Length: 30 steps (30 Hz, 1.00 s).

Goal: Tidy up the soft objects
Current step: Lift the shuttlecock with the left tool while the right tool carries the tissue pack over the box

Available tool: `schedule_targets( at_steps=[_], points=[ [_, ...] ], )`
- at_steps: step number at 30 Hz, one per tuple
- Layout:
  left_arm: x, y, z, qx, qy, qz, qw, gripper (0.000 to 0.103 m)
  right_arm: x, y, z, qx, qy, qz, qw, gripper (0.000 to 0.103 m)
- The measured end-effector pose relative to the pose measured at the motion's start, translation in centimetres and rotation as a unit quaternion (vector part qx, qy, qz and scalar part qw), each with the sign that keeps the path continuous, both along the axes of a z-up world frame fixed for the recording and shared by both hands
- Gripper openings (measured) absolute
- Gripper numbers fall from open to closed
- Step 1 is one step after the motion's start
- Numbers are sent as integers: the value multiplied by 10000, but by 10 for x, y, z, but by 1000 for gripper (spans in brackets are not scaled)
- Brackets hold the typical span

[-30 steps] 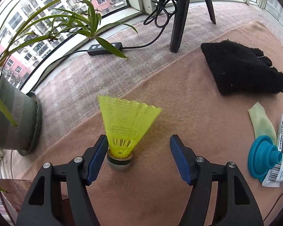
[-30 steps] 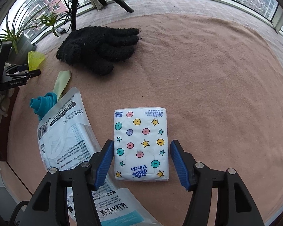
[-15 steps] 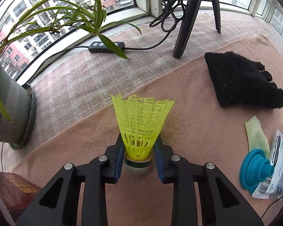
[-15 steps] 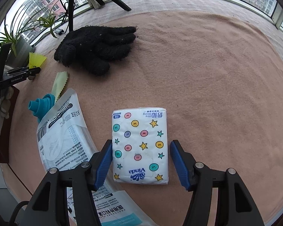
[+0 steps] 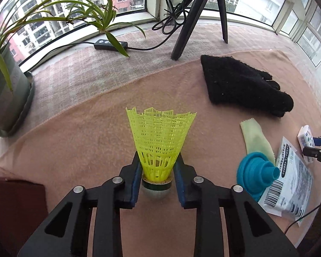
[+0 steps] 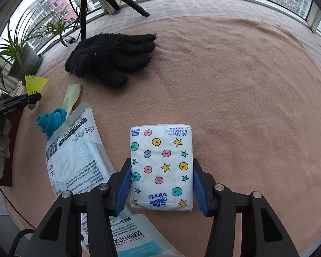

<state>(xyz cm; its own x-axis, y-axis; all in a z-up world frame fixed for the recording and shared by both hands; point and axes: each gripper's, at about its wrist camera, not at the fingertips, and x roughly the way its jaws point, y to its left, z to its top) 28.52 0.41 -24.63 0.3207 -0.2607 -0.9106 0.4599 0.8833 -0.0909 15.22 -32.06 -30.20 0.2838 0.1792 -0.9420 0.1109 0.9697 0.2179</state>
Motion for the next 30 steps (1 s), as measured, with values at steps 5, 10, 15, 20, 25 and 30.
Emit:
schedule_targets(
  at_steps=[5, 10, 15, 20, 25, 30],
  points=[
    [-31, 2, 13, -181, -111, 20, 9998, 26, -7, -2, 17, 115, -215, -57, 9997, 47],
    [-59, 5, 35, -336, -277, 40, 9990, 26, -13, 5, 41, 88, -474, 32, 9988, 47],
    [-85, 15, 57, -556, -440, 193, 9973, 26, -15, 26, 72, 129, -789, 314, 9963, 47],
    [-110, 38, 76, -620, -530, 480, 9955, 26, -14, 64, 106, 200, -1123, 757, 9906, 47],
    [-132, 77, 97, -703, -694, 952, 9905, 26, -9, 108, 132, 271, -1380, 1231, 9824, 47],
    [-153, 121, 114, -647, -870, 1420, 9839, 26, -4, 154, 152, 353, -1558, 1655, 9732, 47]
  ],
)
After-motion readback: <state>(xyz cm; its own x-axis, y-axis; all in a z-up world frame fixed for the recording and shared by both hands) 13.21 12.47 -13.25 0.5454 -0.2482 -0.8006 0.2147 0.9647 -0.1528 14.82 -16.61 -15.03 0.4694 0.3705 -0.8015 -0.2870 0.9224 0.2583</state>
